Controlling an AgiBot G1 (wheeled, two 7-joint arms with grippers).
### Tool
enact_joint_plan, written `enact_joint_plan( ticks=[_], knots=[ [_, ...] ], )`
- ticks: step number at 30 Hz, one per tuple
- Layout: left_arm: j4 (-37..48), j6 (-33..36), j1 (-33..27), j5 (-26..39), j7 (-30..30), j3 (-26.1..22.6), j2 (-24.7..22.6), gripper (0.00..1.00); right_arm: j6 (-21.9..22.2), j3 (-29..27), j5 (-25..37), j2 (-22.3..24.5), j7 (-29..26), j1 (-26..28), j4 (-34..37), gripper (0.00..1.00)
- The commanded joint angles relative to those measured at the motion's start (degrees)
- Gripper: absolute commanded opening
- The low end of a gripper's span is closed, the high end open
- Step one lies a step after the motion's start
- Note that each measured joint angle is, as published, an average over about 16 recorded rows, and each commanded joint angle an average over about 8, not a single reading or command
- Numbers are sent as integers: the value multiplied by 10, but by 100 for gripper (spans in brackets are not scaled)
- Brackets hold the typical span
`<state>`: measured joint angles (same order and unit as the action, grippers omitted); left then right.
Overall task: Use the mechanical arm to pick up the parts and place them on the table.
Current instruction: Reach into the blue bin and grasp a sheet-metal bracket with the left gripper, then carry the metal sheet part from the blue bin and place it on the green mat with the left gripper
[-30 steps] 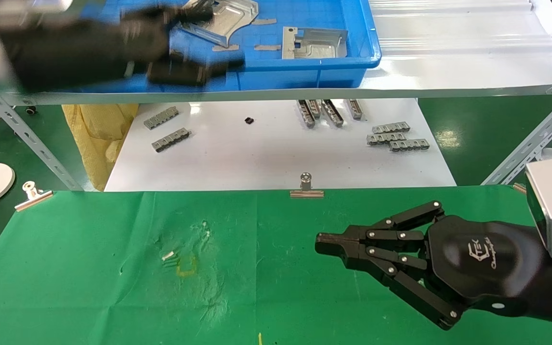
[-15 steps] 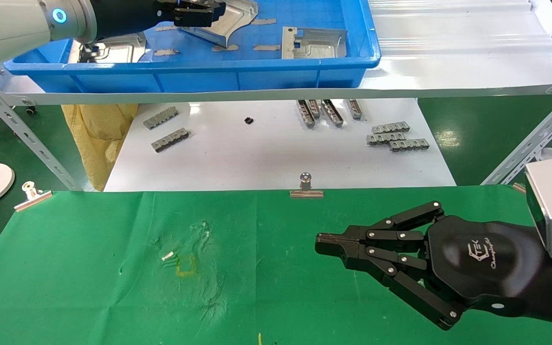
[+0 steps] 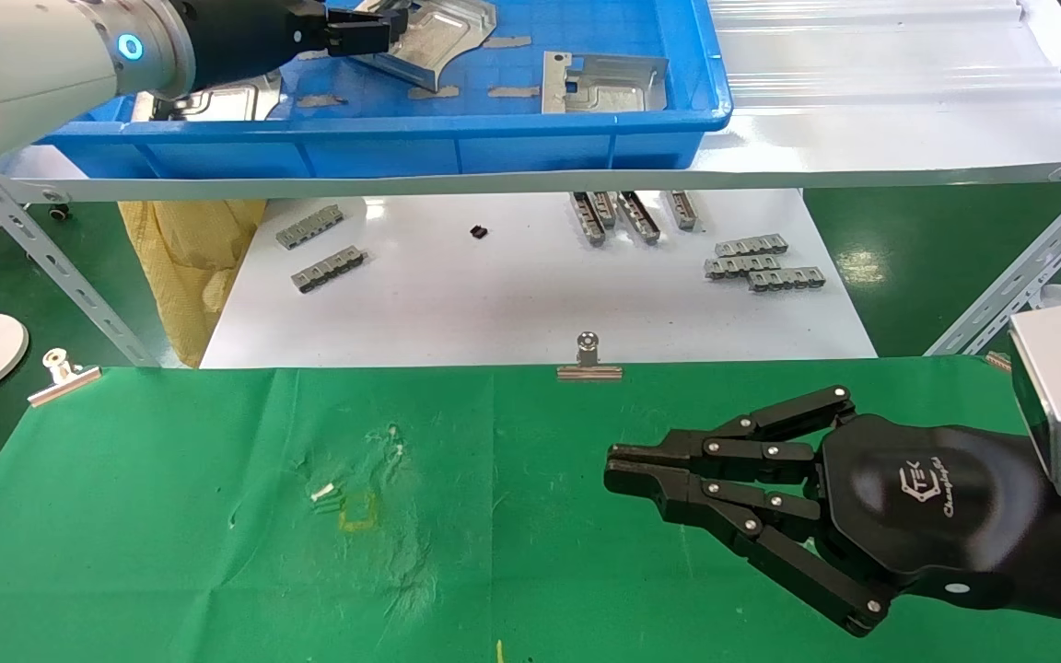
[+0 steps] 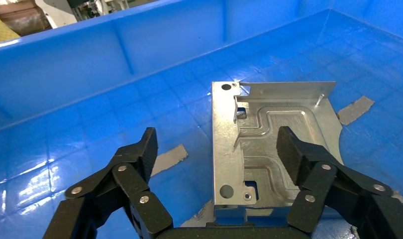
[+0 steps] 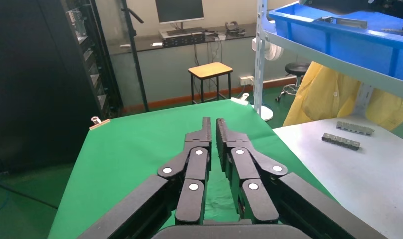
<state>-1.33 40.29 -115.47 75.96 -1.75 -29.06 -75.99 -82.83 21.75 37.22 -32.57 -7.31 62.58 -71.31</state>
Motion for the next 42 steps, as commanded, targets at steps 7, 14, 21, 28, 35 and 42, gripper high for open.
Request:
enact_joint_plan(
  ticks=[7,14,21,28,35,42],
  knots=[
    [0,-12,5,-4,-3,2,-6,0,0,0,0,0,0,0,0,100],
    [-6,-20,8,-7,-3,4,-9,0,0,0,0,0,0,0,0,100],
    [-10,-27,12,-8,-5,3,-11,0,0,0,0,0,0,0,0,100],
    [-14,-29,9,-8,-10,1,-10,0,0,0,0,0,0,0,0,100],
    [-23,6,-6,-17,-3,6,5,0,0,0,0,0,0,0,0,100],
    [-43,138,-12,-39,28,18,49,0,0,0,0,0,0,0,0,100]
  ],
)
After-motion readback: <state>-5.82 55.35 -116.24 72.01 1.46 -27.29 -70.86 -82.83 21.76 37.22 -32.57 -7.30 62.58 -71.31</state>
